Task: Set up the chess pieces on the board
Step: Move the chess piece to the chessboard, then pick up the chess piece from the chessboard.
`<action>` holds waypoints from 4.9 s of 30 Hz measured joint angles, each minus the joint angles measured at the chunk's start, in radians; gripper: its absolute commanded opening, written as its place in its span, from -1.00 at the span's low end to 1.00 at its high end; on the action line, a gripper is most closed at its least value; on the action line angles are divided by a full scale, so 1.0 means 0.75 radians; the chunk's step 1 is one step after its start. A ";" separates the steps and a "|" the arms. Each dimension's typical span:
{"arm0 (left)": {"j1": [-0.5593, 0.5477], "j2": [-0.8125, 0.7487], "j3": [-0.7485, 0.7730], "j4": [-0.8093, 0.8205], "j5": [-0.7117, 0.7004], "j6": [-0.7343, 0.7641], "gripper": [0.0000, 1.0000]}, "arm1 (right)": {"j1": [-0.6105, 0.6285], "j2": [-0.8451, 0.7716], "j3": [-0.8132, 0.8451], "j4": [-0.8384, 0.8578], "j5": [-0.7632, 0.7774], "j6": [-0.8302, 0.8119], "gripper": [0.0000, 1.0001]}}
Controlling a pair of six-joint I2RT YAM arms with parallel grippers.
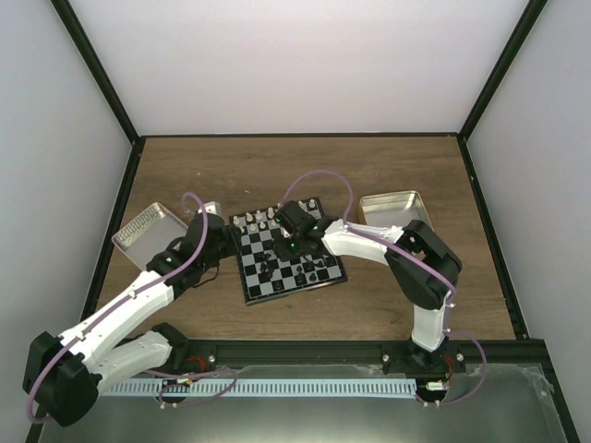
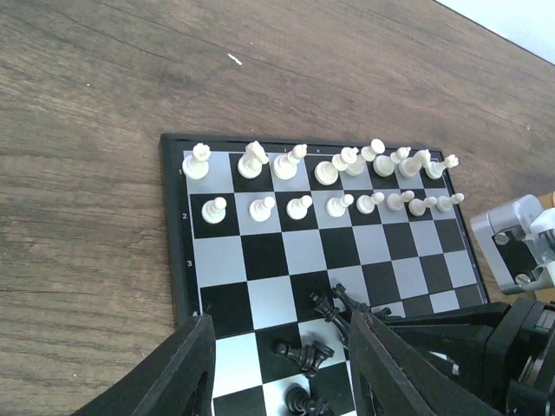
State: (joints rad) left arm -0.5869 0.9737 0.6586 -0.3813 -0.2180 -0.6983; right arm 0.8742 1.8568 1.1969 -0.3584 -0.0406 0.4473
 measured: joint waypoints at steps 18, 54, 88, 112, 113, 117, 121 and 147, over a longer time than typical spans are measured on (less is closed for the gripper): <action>0.006 0.026 0.000 0.019 0.018 0.014 -0.12 | 0.014 -0.122 -0.056 -0.056 0.025 -0.008 -0.95; 0.007 0.026 0.000 0.038 0.018 0.014 -0.10 | 0.141 -0.175 -0.139 -0.109 0.046 -0.018 -0.60; 0.009 0.026 -0.008 0.038 0.017 0.014 -0.09 | 0.143 -0.108 -0.106 -0.108 0.030 -0.050 -0.79; 0.009 0.043 -0.009 0.049 0.019 0.014 -0.08 | 0.147 -0.114 -0.106 -0.138 0.067 -0.058 -0.77; 0.009 0.044 -0.009 0.050 0.019 0.014 -0.08 | 0.147 -0.115 -0.106 -0.142 0.066 -0.061 -0.75; 0.009 0.047 -0.009 0.053 0.019 0.014 -0.08 | 0.147 -0.116 -0.106 -0.154 0.065 -0.065 -0.63; 0.009 0.050 -0.009 0.055 0.022 0.014 -0.08 | 0.147 -0.116 -0.106 -0.171 0.065 -0.063 -0.51; 0.013 0.037 -0.009 0.055 0.023 0.014 -0.07 | -0.045 -0.235 -0.105 -0.040 0.111 -0.126 -0.31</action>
State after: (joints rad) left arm -0.5770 1.0012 0.6521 -0.3401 -0.2005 -0.6876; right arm 0.8402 1.6802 1.1183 -0.3882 0.0425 0.3531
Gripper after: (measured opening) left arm 0.464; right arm 0.338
